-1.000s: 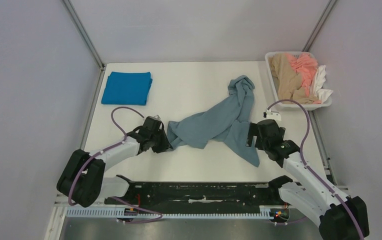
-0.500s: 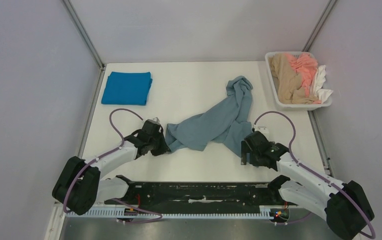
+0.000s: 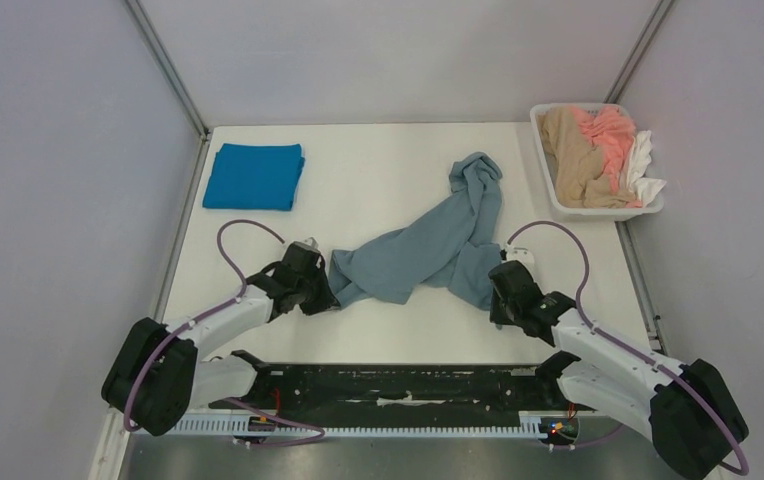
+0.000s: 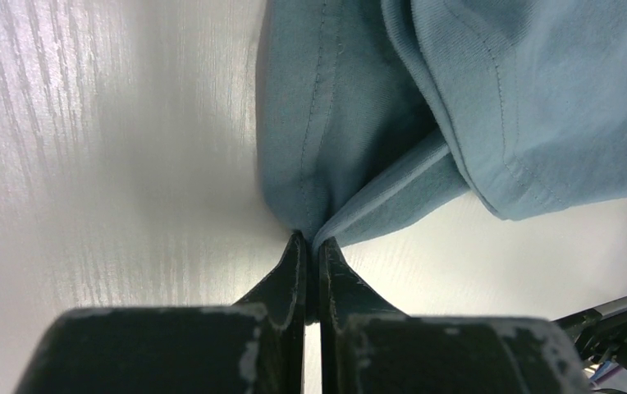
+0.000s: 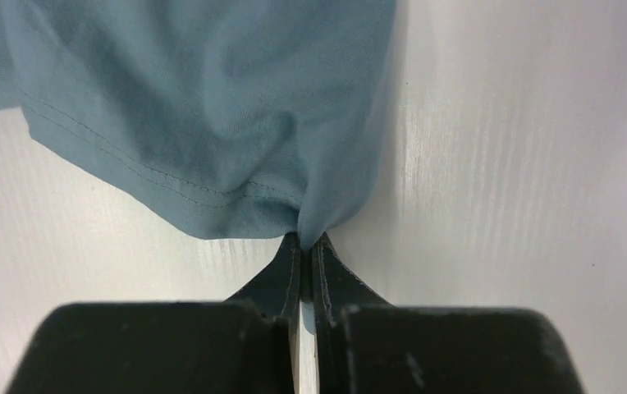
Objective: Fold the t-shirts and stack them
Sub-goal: Flatten out the tshirt
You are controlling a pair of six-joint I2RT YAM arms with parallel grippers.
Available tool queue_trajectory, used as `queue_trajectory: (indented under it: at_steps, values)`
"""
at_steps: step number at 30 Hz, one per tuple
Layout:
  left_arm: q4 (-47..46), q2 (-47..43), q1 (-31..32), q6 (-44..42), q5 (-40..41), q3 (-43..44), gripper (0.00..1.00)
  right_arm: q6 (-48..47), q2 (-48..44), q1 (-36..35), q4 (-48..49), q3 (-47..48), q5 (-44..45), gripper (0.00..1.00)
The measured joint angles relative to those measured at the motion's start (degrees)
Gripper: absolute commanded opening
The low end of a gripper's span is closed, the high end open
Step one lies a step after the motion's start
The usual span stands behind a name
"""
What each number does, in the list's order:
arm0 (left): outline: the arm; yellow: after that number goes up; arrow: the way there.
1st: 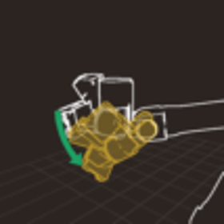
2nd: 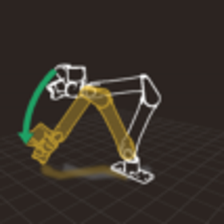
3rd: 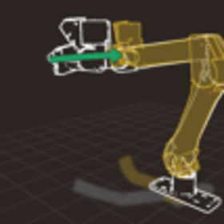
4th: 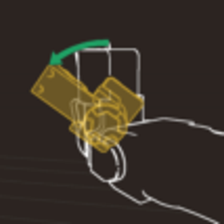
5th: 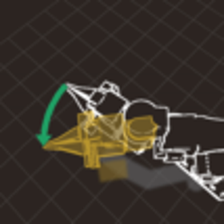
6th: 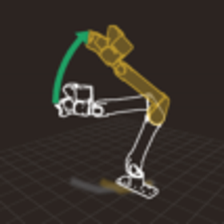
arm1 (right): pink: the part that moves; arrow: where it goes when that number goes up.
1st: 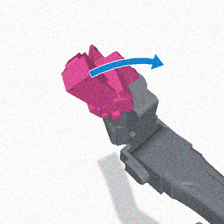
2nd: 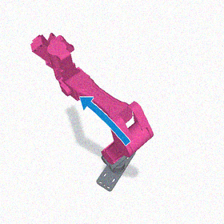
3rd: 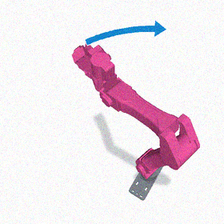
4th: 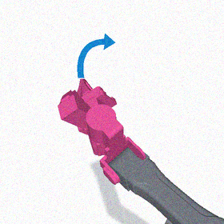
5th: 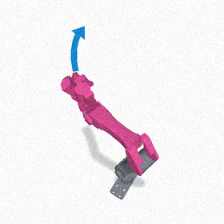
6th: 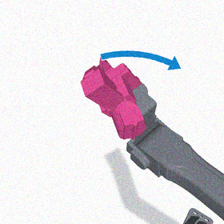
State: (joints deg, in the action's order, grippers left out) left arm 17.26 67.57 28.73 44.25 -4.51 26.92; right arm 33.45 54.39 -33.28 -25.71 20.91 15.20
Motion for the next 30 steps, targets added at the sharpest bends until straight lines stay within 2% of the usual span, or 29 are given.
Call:
queue_trajectory:
  at_steps: [5, 8, 12, 17, 22, 30]
  values:
    - [0.3, -0.1, 0.0, 0.0, 1.4, 0.3, 0.02, -0.7, -0.9, 0.0, 1.2, 0.0, -0.1, 0.00]
    - [0.5, 1.9, 0.0, 0.0, 3.5, 2.7, 0.02, -2.1, 0.1, 0.0, 1.9, 3.3, 1.2, 0.00]
    - [1.6, 7.8, -0.5, 0.0, 6.6, 10.2, 0.02, -4.8, 4.5, 1.4, 4.8, 13.2, 2.7, 0.00]
    - [4.9, 10.7, -3.4, 0.0, 8.7, 22.1, 0.02, -8.9, 8.3, 8.0, 7.3, 29.2, 2.1, 0.00]
    - [9.2, 6.1, -8.5, -0.3, 12.9, 32.0, 0.02, -13.6, 8.6, 15.6, 7.2, 44.5, 0.5, 0.00]
    - [17.2, -5.5, -15.2, -3.5, 19.3, 46.0, 0.02, -21.3, 8.4, 16.6, 4.8, 63.3, 1.7, 0.00]
